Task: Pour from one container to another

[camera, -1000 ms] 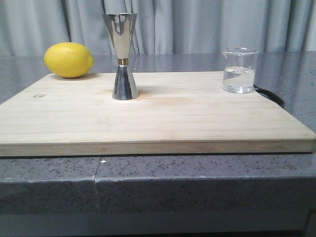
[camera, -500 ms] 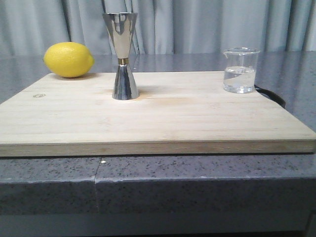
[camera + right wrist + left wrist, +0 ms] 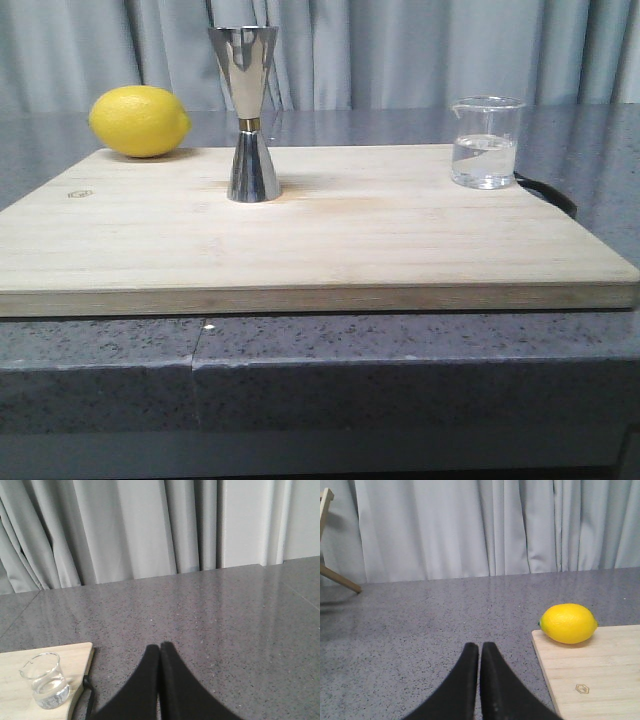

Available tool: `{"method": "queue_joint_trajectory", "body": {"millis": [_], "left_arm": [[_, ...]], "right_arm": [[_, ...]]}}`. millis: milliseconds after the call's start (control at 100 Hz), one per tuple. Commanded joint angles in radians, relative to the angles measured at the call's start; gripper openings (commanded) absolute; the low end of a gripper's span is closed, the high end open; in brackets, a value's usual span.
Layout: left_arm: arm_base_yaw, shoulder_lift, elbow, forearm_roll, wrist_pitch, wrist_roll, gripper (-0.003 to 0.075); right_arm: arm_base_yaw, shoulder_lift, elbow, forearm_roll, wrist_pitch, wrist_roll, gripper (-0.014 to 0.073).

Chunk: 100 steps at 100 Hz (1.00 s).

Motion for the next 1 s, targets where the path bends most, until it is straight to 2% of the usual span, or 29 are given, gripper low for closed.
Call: {"method": "queue_joint_trajectory", "body": {"millis": [0,610,680,710,760,840,880,930,990], "left_arm": [[-0.004,0.046,-0.040,0.002,-0.068,-0.013,-0.0019],[-0.004,0.063,-0.040,0.002,-0.071,-0.013,-0.0019],[-0.002,0.063,-0.040,0.004,-0.071,-0.013,0.0000],[0.000,0.063,-0.040,0.010,-0.071,-0.013,0.0032],[0.005,0.063,-0.040,0.019,-0.073,-0.013,0.0132],[0.007,0.063,-0.040,0.022,-0.074,-0.013,0.0360],[0.007,0.063,-0.040,0.020,-0.074,-0.013,0.0459],[0.007,0.063,-0.040,0.020,-0.074,-0.013,0.0540],[0.007,0.063,-0.040,0.020,-0.074,-0.013,0.0578]], "right_arm": [[0.001,0.037,-0.040,-0.020,-0.089,-0.011,-0.0075],[0.001,0.041,-0.040,-0.020,-0.082,-0.011,-0.0074],[0.001,0.041,-0.040,-0.020,-0.078,-0.011,-0.0029],[0.001,0.041,-0.040,-0.020,-0.078,-0.011,0.0013],[0.001,0.041,-0.040,-0.026,-0.078,-0.011,0.0120],[0.001,0.041,-0.040,-0.036,-0.078,-0.011,0.0330],[0.001,0.041,-0.040,-0.036,-0.073,-0.011,0.0403],[0.001,0.041,-0.040,-0.036,-0.073,-0.011,0.0475],[0.001,0.041,-0.040,-0.036,-0.073,-0.011,0.0516]]}}
